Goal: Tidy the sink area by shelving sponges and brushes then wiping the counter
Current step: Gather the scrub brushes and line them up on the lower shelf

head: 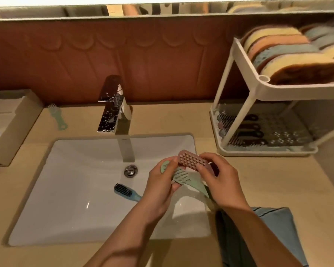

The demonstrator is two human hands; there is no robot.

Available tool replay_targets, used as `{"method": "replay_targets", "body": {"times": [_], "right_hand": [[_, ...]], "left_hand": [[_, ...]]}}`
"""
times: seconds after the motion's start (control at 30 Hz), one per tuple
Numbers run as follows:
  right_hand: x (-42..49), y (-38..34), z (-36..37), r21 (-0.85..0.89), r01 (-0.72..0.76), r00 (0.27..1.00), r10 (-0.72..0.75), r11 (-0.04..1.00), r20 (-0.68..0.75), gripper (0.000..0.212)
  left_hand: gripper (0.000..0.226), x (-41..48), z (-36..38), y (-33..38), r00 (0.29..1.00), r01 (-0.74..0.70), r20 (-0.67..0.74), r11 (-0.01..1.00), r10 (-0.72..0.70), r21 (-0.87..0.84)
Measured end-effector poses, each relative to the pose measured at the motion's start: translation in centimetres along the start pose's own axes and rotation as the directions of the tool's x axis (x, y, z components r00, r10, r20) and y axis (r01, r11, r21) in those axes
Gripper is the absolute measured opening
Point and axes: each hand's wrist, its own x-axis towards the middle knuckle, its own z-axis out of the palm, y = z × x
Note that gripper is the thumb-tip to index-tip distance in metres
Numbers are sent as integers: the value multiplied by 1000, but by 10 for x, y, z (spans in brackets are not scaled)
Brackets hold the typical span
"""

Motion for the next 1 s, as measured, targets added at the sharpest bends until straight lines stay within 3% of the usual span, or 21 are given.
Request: {"method": "replay_targets", "body": {"times": [0.23,0.5,0.67,1.0], "right_hand": [[14,55,-76,17,-74,986,76,997,-151,18],[79,118,-133,-262,-120,955,39,958,-295,22],[120,129,-156,-433,-194,969,104,880,-222,25],[144,145,-158,-386,-186,981,191,904,-24,26]], "left_hand": [[26,28,51,-15,967,101,-210,976,-142,-193],[26,36,77,-27,948,135,-280,989,-148,-65],[26,39,83,-34,935,164,-303,983,-183,-87],[27,37,98,-40,922,220,-270,948,-279,-230]]}}
